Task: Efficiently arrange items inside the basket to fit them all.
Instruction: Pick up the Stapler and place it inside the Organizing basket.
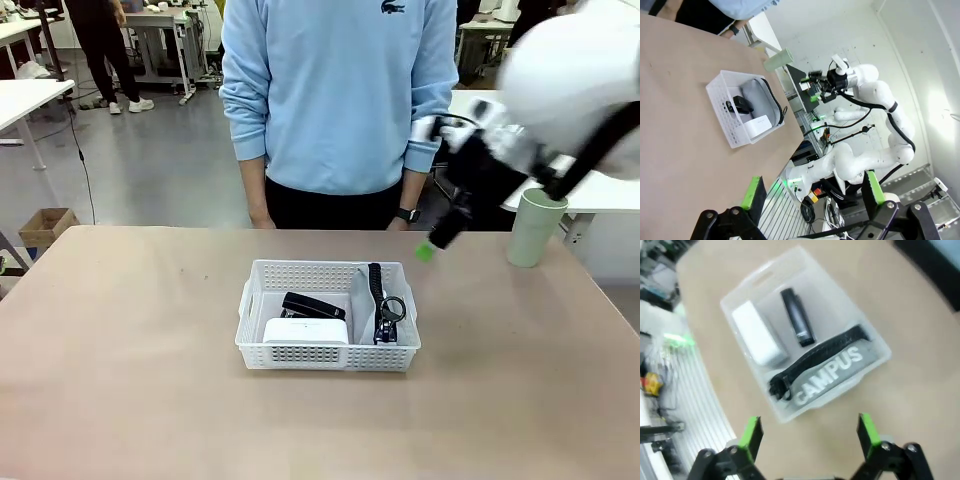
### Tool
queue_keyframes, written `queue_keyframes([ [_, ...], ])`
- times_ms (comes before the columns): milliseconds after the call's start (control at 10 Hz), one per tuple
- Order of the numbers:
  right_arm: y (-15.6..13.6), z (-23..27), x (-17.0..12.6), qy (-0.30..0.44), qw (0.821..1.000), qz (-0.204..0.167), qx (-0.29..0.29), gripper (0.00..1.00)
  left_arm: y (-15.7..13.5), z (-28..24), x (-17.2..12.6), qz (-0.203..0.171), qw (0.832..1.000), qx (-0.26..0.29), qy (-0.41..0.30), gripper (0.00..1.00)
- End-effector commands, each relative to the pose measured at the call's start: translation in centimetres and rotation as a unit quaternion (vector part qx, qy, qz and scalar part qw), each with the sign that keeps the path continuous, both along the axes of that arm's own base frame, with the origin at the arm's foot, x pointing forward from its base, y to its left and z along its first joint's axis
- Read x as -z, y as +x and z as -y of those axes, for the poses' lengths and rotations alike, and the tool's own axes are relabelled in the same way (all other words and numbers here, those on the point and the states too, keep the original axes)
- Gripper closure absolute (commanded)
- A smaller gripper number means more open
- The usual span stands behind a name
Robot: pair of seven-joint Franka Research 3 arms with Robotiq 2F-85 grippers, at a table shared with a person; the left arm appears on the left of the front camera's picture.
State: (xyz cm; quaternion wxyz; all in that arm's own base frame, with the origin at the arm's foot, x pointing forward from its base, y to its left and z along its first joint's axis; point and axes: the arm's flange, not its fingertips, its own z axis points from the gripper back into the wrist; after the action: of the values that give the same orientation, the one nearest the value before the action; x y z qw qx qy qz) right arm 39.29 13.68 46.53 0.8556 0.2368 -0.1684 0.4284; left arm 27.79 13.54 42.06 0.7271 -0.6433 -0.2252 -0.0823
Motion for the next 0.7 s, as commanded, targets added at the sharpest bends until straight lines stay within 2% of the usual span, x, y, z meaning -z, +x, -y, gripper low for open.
queue_keyframes([
  [0,-2.5,6.7,1.7,0.164,0.976,-0.111,0.089,0.0,-0.3,-0.2,-0.2,-0.003,1.0,0.005,-0.004,0.0],
  [100,-4.2,10.2,2.9,0.253,0.94,-0.171,0.15,0.0,-0.3,-0.2,-0.2,-0.003,1.0,0.005,-0.004,0.0],
  [200,-6.5,13.7,4.9,0.34,0.893,-0.204,0.211,0.0,-0.3,-0.2,-0.2,-0.003,1.0,0.005,-0.004,0.0],
  [300,-8.4,15.7,6.8,0.389,0.862,-0.215,0.244,0.0,-0.3,-0.2,-0.2,-0.003,1.0,0.005,-0.004,0.0],
  [400,-9.7,17.1,8.4,0.414,0.841,-0.224,0.266,0.0,-0.3,-0.2,-0.2,-0.003,1.0,0.005,-0.004,0.0],
  [500,-10.0,17.4,9.4,0.414,0.841,-0.228,0.261,0.0,-0.3,-0.2,-0.2,-0.003,1.0,0.005,-0.004,0.0],
  [600,-6.2,18.0,5.6,0.308,0.912,-0.21,0.173,0.0,-0.3,-0.2,-0.2,-0.003,1.0,0.005,-0.004,0.0],
])
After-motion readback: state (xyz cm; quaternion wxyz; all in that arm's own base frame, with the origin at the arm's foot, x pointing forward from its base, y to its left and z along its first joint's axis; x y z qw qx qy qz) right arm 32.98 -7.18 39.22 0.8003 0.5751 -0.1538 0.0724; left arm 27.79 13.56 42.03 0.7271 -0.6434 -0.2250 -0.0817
